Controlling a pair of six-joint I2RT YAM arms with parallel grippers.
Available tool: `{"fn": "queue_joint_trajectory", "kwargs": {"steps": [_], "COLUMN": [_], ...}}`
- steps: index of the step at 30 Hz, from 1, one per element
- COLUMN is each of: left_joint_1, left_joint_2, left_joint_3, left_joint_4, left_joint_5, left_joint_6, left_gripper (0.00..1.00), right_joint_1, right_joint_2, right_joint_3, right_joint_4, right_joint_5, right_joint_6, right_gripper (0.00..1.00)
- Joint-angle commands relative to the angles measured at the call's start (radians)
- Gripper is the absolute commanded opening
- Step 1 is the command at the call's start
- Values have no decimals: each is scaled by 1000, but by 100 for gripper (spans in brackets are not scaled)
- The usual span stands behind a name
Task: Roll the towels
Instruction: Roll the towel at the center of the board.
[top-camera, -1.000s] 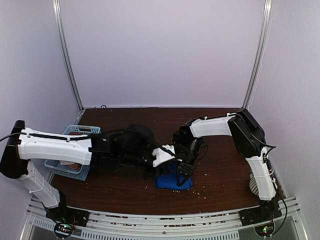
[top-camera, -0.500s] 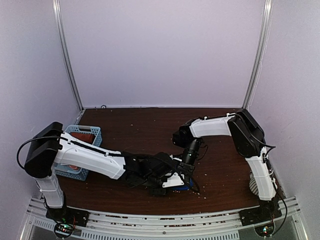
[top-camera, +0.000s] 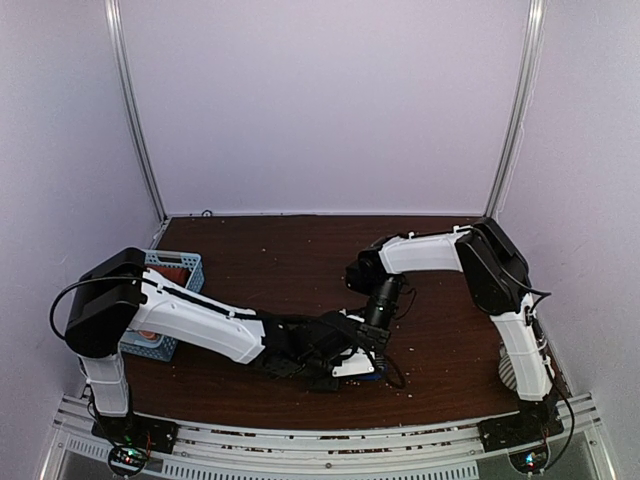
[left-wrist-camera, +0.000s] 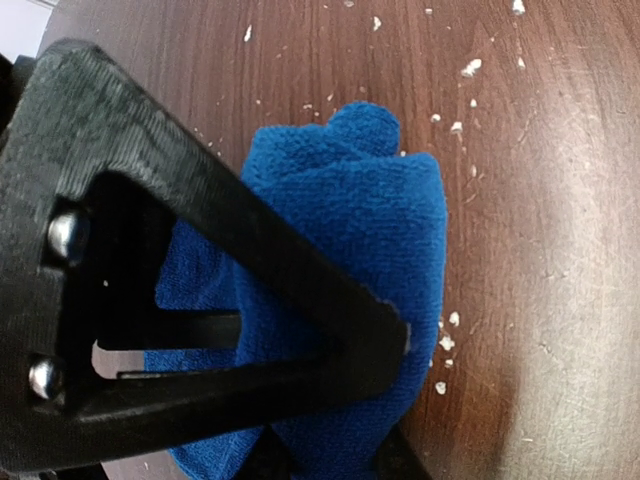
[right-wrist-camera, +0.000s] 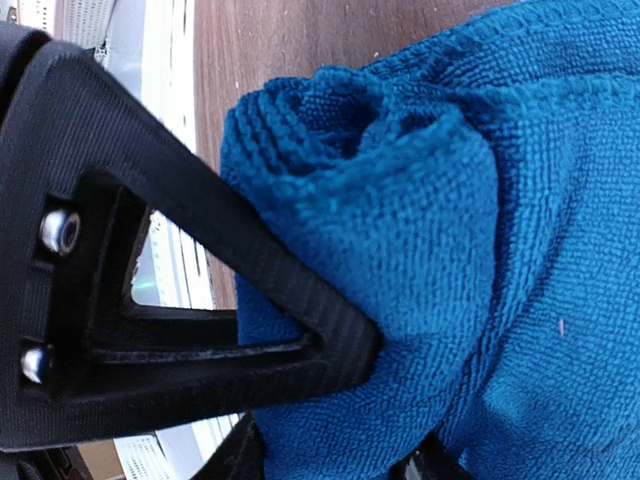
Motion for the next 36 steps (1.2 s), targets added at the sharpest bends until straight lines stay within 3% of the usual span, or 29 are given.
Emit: {"fn": "queue_joint_trajectory", "kwargs": {"steps": [1,4,5,6,13,18,21,23,26,29,33,36], "left_joint_1": [1,1,1,1,19,94,153,193,250,309,366,378], "left_joint_2": [58,61,58,56,100,129,167,201,257,324,373,400], "left_joint_3": [22,37,40,42,112,199,269,320,384,432,458,496], "left_joint_4": [-77,-114,-121,-122,-174,-253,-310,-342,-376,-405,-406,-425], "left_joint_5": [49,56,59,59,120,304,494,625,787,890,969,967], "left_joint_6": [-33,-50,-52,-56,-81,-149,-192,-225,-282,-361,-407,-405], "left_gripper": [18,15,15,14,11,10,10,10,10,11,10,10], "right_joint_1": [10,9,8,8,-48,-166,-235,-292,-332,-325,-314,-250], "right_joint_2": [-11,-67,-84,-100,-247,-479,-686,-813,-934,-1011,-1060,-1080], "right_joint_3": [25,58,70,82,200,195,37,-136,-313,-389,-463,-533], "right_joint_4": [-14,-12,-5,3,118,392,638,796,868,817,707,606], "right_joint_5": [111,124,134,150,456,764,859,828,570,318,190,205], "right_joint_6": [4,30,48,65,226,435,471,539,524,427,322,192], "right_gripper": [41,56,91,99,100,100,100,100,100,100,93,83]}}
